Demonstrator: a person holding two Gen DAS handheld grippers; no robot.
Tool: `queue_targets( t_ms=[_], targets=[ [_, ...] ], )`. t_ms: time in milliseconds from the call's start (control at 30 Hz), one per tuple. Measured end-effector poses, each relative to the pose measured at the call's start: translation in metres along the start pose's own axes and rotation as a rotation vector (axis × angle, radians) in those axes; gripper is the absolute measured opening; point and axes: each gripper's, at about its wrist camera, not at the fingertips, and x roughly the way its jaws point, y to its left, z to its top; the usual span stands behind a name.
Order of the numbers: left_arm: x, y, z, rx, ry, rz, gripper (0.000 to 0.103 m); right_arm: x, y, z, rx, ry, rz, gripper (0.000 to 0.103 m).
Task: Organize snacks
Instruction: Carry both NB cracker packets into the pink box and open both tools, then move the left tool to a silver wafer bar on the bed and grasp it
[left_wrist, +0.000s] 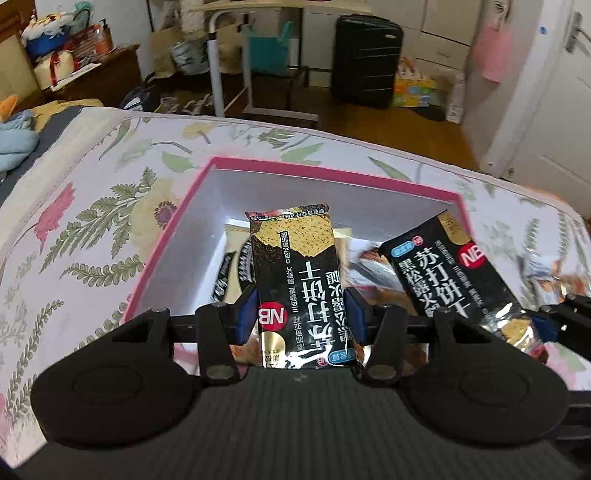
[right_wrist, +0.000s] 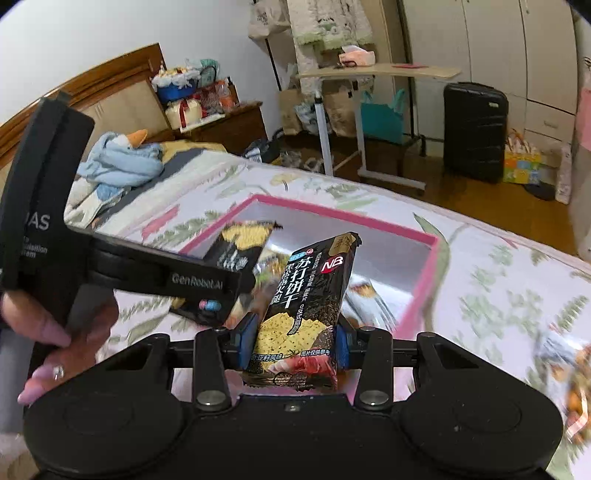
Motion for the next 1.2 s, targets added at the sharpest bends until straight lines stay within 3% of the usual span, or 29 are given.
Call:
queue_targets(
  t_ms=[100,233,300,333,533,767,967,1033,1100,1200],
  targets=[
    [0.018,0.006,0.005,-0.008,0.008,0.021,0.048,0.027,0.000,-0.001,-0.010,0.026,-0.027,0.046],
    [0.032,0.008,0.003,-0.004,0.051,0.006,0.052,0.045,-0.004,-0.007,-0.015,-0.001,-0.048,0.050],
    [0.027,0.006,-0.002,0.007,0.029,0.002,0.059,0.044,-0.007,-0.012,0.012,-0.027,-0.074,0.071],
    [0.023,0.005,-0.005,0.015,0.014,0.000,0.065,0.043,-0.007,-0.013,0.016,-0.037,-0.088,0.075],
    [-0.012,-0.005,-0.015,0.040,-0.050,-0.093,0.066,-0.013,-0.005,-0.024,0.013,-0.100,-0.142,0.077],
    [-0.045,-0.045,-0.035,0.085,-0.054,-0.289,0.067,-0.091,-0.052,-0.062,0.194,-0.125,-0.222,0.077],
    [-0.050,-0.095,-0.056,0.143,0.063,-0.473,0.067,-0.137,-0.084,-0.106,0.334,-0.178,-0.258,0.077],
    [-0.047,-0.116,-0.065,0.169,0.086,-0.485,0.067,-0.142,-0.092,-0.116,0.352,-0.167,-0.281,0.076],
    [-0.041,-0.137,-0.077,0.194,0.129,-0.494,0.067,-0.146,-0.104,-0.127,0.396,-0.149,-0.280,0.068],
    [-0.017,-0.160,-0.095,0.124,0.296,-0.495,0.070,-0.149,-0.117,-0.151,0.487,-0.144,-0.287,0.066]
  ],
)
